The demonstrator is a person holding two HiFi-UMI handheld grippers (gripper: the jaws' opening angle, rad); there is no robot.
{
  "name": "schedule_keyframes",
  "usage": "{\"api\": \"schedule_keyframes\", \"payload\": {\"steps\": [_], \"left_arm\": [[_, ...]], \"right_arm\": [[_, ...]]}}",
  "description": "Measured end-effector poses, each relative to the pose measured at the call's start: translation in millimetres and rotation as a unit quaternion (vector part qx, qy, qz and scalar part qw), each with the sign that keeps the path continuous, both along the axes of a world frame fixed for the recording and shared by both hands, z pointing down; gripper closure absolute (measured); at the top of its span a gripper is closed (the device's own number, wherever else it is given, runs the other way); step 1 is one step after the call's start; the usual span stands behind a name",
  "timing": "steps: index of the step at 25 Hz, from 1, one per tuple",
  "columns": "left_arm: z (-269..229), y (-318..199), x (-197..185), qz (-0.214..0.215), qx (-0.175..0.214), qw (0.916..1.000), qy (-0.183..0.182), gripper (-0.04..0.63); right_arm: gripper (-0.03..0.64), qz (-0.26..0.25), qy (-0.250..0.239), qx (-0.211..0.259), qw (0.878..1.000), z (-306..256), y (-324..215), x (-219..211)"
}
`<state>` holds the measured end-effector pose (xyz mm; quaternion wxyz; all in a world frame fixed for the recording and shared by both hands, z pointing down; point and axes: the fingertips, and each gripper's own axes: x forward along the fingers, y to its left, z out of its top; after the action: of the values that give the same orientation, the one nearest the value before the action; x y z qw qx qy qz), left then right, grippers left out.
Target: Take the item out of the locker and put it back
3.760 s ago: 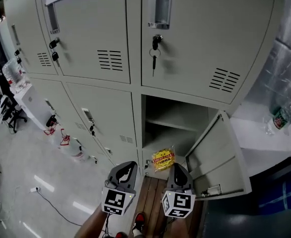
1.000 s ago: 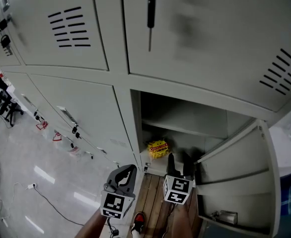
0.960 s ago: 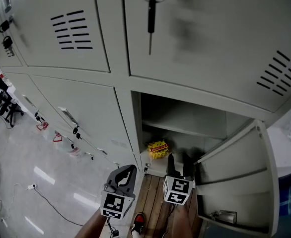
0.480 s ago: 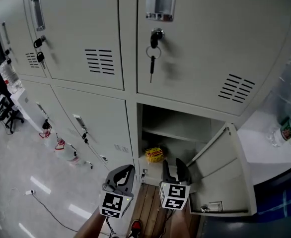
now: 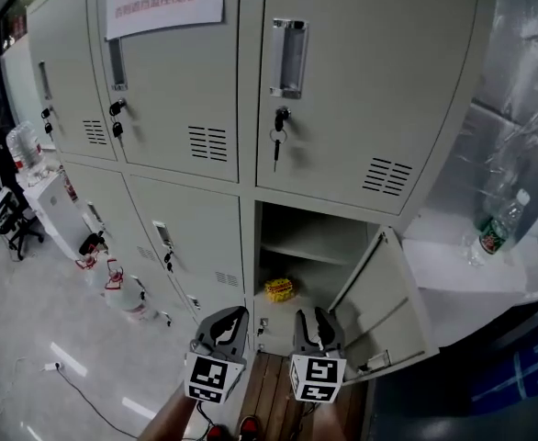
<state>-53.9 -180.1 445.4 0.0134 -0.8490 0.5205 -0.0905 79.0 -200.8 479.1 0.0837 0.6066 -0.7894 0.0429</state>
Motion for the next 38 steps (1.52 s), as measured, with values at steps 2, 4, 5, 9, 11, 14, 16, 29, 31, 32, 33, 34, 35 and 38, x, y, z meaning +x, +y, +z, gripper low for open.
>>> {"api": "schedule_keyframes", "payload": {"steps": [2, 4, 5, 9, 11, 14, 16, 29, 31, 32, 33, 34, 35, 38], "left_arm": [[-6.4, 9.8, -0.5, 0.0, 0.003, 1.0, 0.001, 0.572], [-12.3, 19.0, -1.4, 0.001, 0.007, 1.0, 0.0, 0.572], [-15.1, 23.4, -2.0, 0.002, 0.009, 1.0, 0.0, 0.572], [-22.4, 43.2, -3.3, 0.004, 0.013, 0.9999, 0.003, 0.572], [-25.7, 53.4, -3.2, 0.006, 0.016, 0.9998, 0.002, 0.572], [-29.7, 67.5, -3.6, 0.009, 0.021, 0.9997, 0.001, 0.572], [-31.5, 75.6, -3.6, 0.01, 0.023, 0.9997, 0.002, 0.572], [-24.0, 105.9, -8.8, 0.005, 0.011, 0.9999, 0.011, 0.572], [-23.9, 107.2, -9.1, 0.004, 0.01, 0.9999, 0.01, 0.572], [-24.5, 107.6, -9.0, 0.004, 0.011, 0.9999, 0.01, 0.572], [-25.1, 108.0, -8.4, 0.005, 0.011, 0.9999, 0.01, 0.572], [-25.5, 108.6, -7.6, 0.006, 0.011, 0.9999, 0.009, 0.572], [-25.8, 109.1, -7.0, 0.006, 0.012, 0.9999, 0.009, 0.572], [-25.9, 109.3, -6.1, 0.006, 0.012, 0.9999, 0.009, 0.572]], "right_arm": [[0.483, 0.002, 0.002, 0.007, 1.0, -9.5, 13.0, 1.5], [0.493, 0.004, 0.002, 0.014, 1.0, -19.3, 25.6, 2.3], [0.499, 0.005, 0.001, 0.018, 1.0, -23.9, 31.7, 2.4], [0.523, 0.009, -0.002, 0.026, 1.0, -35.7, 56.5, 3.5], [0.536, 0.013, -0.005, 0.026, 1.0, -38.4, 68.5, 4.6], [0.562, 0.019, -0.01, 0.028, 0.999, -42.0, 86.1, 5.4], [0.574, 0.022, -0.011, 0.03, 0.999, -43.1, 96.4, 4.9], [0.598, 0.018, -0.011, 0.028, 0.999, -32.9, 133.2, 3.6], [0.598, 0.016, -0.009, 0.029, 0.999, -33.9, 134.0, 3.7], [0.6, 0.015, -0.007, 0.03, 0.999, -34.8, 134.1, 3.5], [0.6, 0.014, -0.006, 0.031, 0.999, -35.5, 134.4, 3.5], [0.6, 0.014, -0.005, 0.032, 0.999, -36.0, 134.8, 3.7], [0.6, 0.014, -0.005, 0.032, 0.999, -36.2, 135.4, 3.9], [0.6, 0.015, -0.006, 0.031, 0.999, -36.2, 136.5, 4.3]]}}
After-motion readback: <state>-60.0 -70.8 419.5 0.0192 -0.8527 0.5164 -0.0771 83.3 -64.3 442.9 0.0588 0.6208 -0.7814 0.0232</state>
